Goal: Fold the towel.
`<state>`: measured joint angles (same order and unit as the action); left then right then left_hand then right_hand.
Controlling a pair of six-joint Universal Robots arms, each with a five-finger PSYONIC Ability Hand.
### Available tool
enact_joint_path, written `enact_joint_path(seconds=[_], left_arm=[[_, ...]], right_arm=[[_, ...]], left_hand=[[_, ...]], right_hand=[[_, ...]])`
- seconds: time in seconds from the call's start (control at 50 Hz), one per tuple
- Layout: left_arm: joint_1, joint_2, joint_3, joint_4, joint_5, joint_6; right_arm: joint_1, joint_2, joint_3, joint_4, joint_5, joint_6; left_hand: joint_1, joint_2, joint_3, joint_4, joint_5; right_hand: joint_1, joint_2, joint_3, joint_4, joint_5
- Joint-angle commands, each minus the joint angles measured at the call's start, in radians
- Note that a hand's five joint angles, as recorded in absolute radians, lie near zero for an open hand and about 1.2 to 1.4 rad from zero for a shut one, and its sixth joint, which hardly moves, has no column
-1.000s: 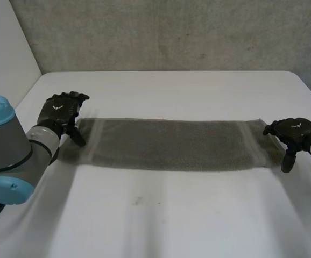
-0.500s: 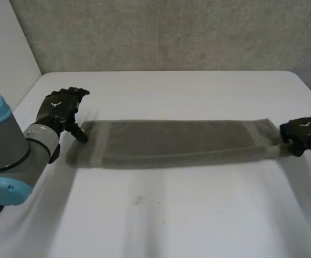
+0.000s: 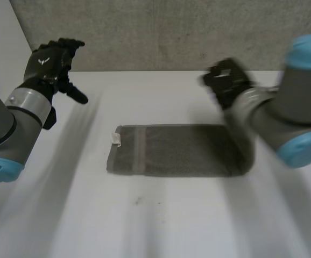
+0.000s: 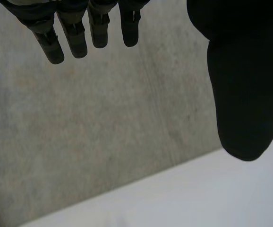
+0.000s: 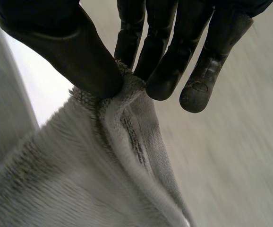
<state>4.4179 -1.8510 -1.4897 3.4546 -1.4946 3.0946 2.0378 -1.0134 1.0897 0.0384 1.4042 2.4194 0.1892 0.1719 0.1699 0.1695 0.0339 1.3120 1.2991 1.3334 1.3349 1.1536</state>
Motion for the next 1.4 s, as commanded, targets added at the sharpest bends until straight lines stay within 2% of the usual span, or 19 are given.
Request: enact_joint_path(seconds=[0.02,0.12,0.24,0.26,0.28,0.32,0.4,0.44,0.54,0.72,0.78,0.86,0.94,0.96,1.12,1.2,1.24,1.32,1.4], left_arm=[[-0.028,0.007,0.02,-0.002,-0.003,-0.013],[-0.04,0.0,0.014,-0.003,-0.001,-0.011],[-0.043,-0.007,0.006,-0.003,-0.003,-0.011],[-0.043,-0.007,0.006,-0.003,-0.003,-0.011],[-0.046,-0.01,0.006,-0.002,-0.003,-0.011],[-0.051,-0.014,0.006,-0.002,-0.003,-0.011],[-0.061,-0.025,0.005,-0.002,-0.003,-0.011],[-0.066,-0.027,0.005,-0.002,-0.003,-0.01],[-0.083,-0.039,0.005,-0.003,-0.003,-0.01],[-0.114,-0.065,0.003,-0.005,-0.003,-0.007],[-0.115,-0.065,0.003,-0.005,-0.003,-0.007],[-0.115,-0.063,0.003,-0.006,-0.003,-0.007],[-0.115,-0.056,0.003,-0.009,-0.003,-0.008],[-0.115,-0.056,0.003,-0.009,-0.003,-0.008],[-0.114,-0.037,0.005,-0.009,-0.003,-0.011],[-0.114,-0.016,0.005,-0.009,-0.003,-0.013],[-0.112,-0.008,0.005,-0.009,-0.003,-0.013],[-0.103,0.009,0.005,-0.008,-0.004,-0.013],[-0.098,0.021,0.005,-0.008,-0.004,-0.014]], right_arm=[[0.249,0.147,-0.059,-0.063,-0.01,-0.005],[0.364,0.3,-0.105,-0.052,-0.01,-0.028],[0.375,0.311,-0.105,-0.052,-0.008,-0.028],[0.375,0.294,-0.099,-0.052,0.001,-0.017],[0.369,0.262,-0.085,-0.055,0.005,-0.002],[0.361,0.213,-0.064,-0.051,0.009,0.025],[0.308,0.102,0.019,-0.052,-0.002,0.119],[0.207,-0.008,0.134,-0.052,-0.014,0.214],[0.084,-0.106,0.306,-0.054,-0.045,0.297],[-0.047,-0.109,0.504,-0.087,-0.071,0.282],[-0.076,-0.083,0.544,-0.144,-0.07,0.25],[-0.111,-0.042,0.565,-0.213,-0.06,0.202],[-0.114,-0.014,0.547,-0.232,-0.047,0.171],[-0.114,-0.01,0.53,-0.23,-0.038,0.158],[-0.079,-0.05,0.414,-0.232,0.019,0.034],[0.042,-0.033,0.326,-0.224,0.007,-0.043],[0.189,0.027,0.221,-0.212,-0.001,-0.13],[0.288,0.104,0.125,-0.19,-0.016,-0.217],[0.37,0.211,0.044,-0.147,-0.114,-0.278]], left_hand=[[-0.002,0.015,0.017,0.018,-0.021],[0.001,0.018,0.02,0.021,-0.018],[-0.002,0.015,0.017,0.018,-0.021],[-0.002,0.015,0.017,0.018,-0.021],[0.001,0.018,0.02,0.021,-0.018],[0.001,0.018,0.02,0.021,-0.018],[0.001,0.018,0.02,0.021,-0.018],[0.001,0.018,0.02,0.021,-0.018],[0.001,0.018,0.02,0.021,-0.018],[-0.002,0.015,0.017,0.018,-0.021],[-0.002,0.015,0.017,0.018,-0.021],[-0.002,0.015,0.017,0.018,-0.021],[-0.002,0.015,0.017,0.018,-0.021],[-0.002,0.015,0.017,0.018,-0.021],[-0.005,0.012,0.014,0.015,-0.024],[-0.002,0.015,0.017,0.018,-0.021],[-0.005,0.012,0.014,0.015,-0.024],[-0.005,0.012,0.014,0.015,-0.024],[-0.005,0.012,0.014,0.015,-0.024]], right_hand=[[0.084,0.097,0.063,0.061,0.068],[0.084,0.097,0.063,0.061,0.068],[0.084,0.097,0.063,0.061,0.068],[-0.444,-0.431,-0.465,-0.467,-0.46],[-1.109,-1.096,-1.13,-1.132,-1.125],[-1.137,-1.125,-1.159,-1.16,-1.154],[-1.137,-1.125,-1.159,-1.16,-1.154],[-1.137,-1.125,-1.159,-1.16,-1.154],[-1.137,-1.125,-1.159,-1.16,-1.154],[-1.057,-1.044,-1.078,-1.08,-1.073],[-0.884,-0.871,-0.905,-0.906,-0.9],[-0.407,-0.394,-0.428,-0.43,-0.423],[-0.164,-0.151,-0.186,-0.187,-0.18],[0.054,0.067,0.032,0.031,0.038],[0.084,0.097,0.063,0.061,0.068],[0.084,0.097,0.063,0.061,0.068],[0.084,0.097,0.063,0.061,0.068],[0.084,0.097,0.063,0.061,0.068],[0.084,0.097,0.063,0.061,0.068]])
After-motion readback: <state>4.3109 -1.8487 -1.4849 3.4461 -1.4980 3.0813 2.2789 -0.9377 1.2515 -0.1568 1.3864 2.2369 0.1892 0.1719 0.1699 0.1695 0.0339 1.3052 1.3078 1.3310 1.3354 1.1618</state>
